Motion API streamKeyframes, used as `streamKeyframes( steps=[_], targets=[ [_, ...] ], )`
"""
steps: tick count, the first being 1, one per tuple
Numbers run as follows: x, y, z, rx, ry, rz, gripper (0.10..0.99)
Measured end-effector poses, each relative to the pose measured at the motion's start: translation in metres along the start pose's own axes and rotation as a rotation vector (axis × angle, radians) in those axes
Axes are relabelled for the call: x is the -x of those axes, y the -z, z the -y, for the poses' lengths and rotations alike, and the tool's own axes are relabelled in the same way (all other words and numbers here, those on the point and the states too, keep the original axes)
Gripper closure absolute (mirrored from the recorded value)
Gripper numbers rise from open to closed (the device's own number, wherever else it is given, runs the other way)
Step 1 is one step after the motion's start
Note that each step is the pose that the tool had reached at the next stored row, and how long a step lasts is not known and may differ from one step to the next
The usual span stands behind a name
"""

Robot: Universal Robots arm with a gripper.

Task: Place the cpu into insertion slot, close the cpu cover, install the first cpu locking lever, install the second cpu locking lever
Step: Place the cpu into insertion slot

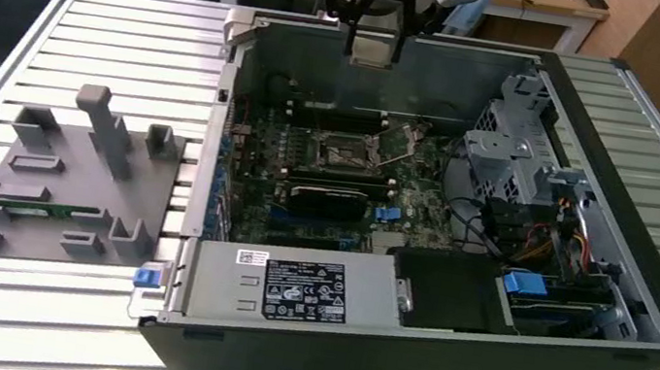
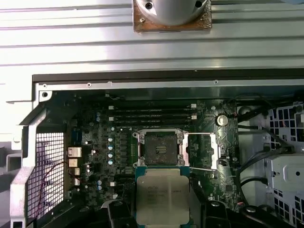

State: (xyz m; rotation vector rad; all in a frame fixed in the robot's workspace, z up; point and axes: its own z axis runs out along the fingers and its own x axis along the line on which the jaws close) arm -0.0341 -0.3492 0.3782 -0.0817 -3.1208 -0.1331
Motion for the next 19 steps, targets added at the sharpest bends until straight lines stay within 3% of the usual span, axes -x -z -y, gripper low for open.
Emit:
streamKeyframes(
  steps=[9,19],
  targets=[
    [-0.0004,-0.0004,0.0000,-0.002,-0.093,0.0080,0.545],
    [-0.0006,-0.0009,0.0001,-0.001,-0.150,0.0127,0.545]
  ],
)
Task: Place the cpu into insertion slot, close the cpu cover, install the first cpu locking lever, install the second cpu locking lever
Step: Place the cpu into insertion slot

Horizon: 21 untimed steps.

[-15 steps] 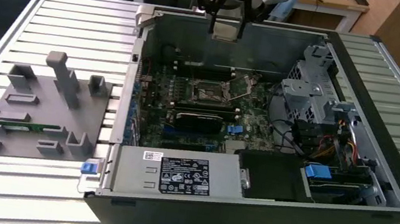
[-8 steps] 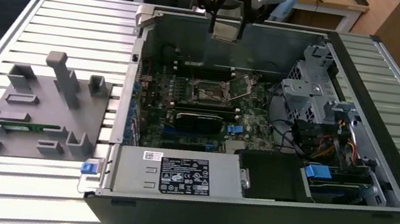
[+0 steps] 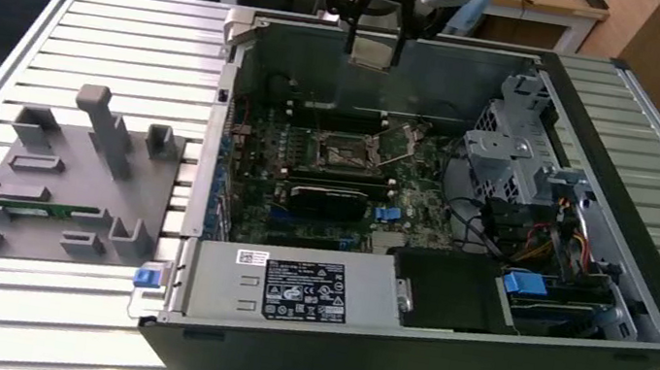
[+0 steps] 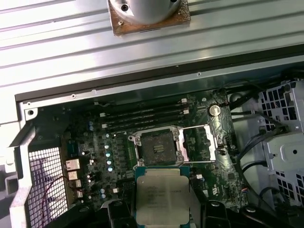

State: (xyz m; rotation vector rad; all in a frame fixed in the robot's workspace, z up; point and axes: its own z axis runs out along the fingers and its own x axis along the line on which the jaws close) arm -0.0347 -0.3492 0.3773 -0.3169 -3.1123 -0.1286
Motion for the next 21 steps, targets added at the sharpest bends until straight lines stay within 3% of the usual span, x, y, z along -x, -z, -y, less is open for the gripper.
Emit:
streamKeyframes(
  steps=[21],
  targets=[
    [-0.0002,-0.0006,0.0001,0.002,-0.086,0.0070,0.545]
  ],
)
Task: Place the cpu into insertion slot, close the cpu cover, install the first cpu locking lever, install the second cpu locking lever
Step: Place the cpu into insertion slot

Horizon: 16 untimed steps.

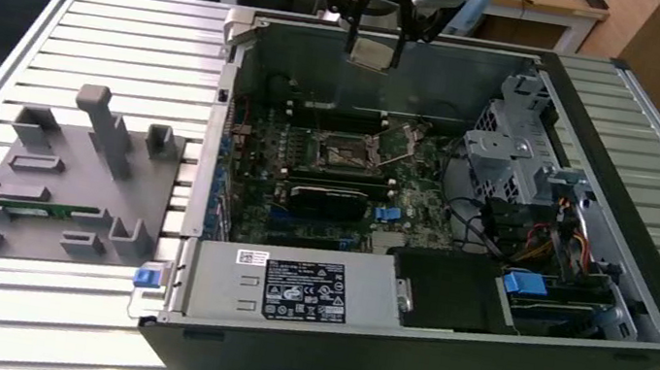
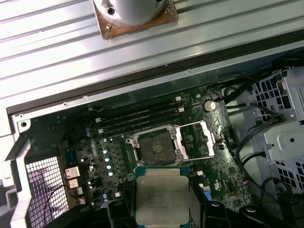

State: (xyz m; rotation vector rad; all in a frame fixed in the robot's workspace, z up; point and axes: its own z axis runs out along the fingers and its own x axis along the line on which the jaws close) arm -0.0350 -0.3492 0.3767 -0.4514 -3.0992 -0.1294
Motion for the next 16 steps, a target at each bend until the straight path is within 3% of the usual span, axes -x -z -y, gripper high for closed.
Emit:
streamKeyframes(
  steps=[16],
  targets=[
    [-0.0015,-0.0004,0.0005,0.001,-0.075,0.0060,0.545]
  ],
)
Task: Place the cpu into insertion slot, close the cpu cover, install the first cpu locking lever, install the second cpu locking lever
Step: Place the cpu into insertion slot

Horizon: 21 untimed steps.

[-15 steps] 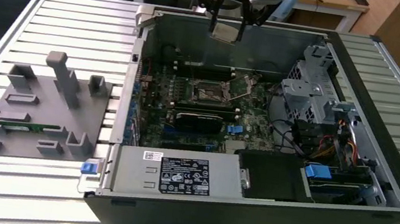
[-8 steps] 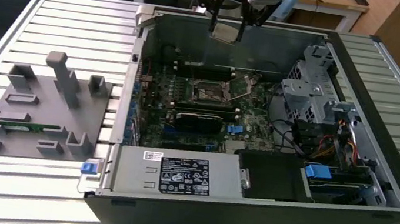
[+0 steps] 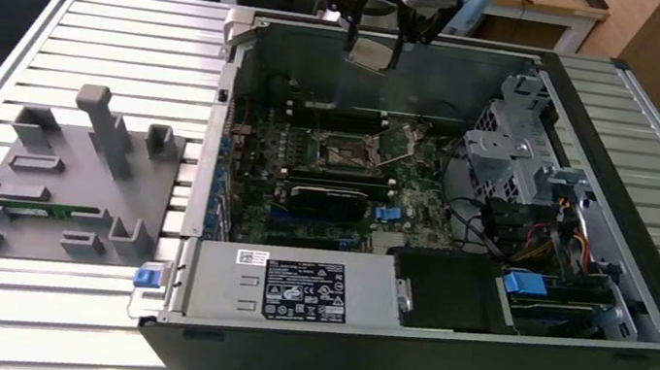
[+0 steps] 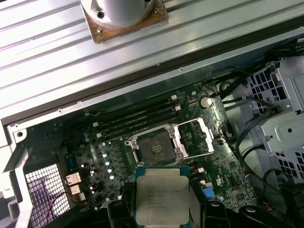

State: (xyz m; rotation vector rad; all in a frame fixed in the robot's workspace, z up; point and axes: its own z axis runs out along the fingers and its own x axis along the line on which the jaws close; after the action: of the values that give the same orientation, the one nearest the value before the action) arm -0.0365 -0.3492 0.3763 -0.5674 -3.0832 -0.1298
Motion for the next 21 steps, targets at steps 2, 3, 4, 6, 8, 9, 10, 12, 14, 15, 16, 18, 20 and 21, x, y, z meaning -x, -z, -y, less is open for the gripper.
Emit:
streamKeyframes(
  steps=[2,3,4,6,8,9,10,12,14,15,16,18,20,21],
  targets=[
    [-0.0002,0.0000,0.0001,0.000,-0.011,0.0008,0.545],
    [-0.0003,-0.0001,0.0001,0.000,-0.016,0.0013,0.545],
    [-0.0004,0.0000,0.0001,0.000,-0.020,0.0017,0.545],
    [-0.0005,0.0000,0.0002,0.001,-0.030,0.0024,0.545],
    [-0.0006,0.0000,0.0002,0.001,-0.039,0.0031,0.545],
    [-0.0006,-0.0001,0.0002,0.001,-0.042,0.0035,0.545],
    [-0.0006,-0.0001,0.0002,0.001,-0.046,0.0037,0.545],
    [-0.0008,-0.0001,0.0003,0.001,-0.055,0.0044,0.545],
    [-0.0009,-0.0001,0.0003,0.001,-0.064,0.0052,0.545],
    [-0.0009,-0.0001,0.0003,0.001,-0.068,0.0055,0.545],
    [-0.0010,-0.0001,0.0004,0.001,-0.072,0.0058,0.545],
    [-0.0012,-0.0001,0.0004,0.002,-0.081,0.0065,0.545],
    [-0.0014,-0.0002,0.0005,0.002,-0.089,0.0072,0.545],
    [-0.0014,-0.0002,0.0005,0.002,-0.093,0.0075,0.545]
  ],
)
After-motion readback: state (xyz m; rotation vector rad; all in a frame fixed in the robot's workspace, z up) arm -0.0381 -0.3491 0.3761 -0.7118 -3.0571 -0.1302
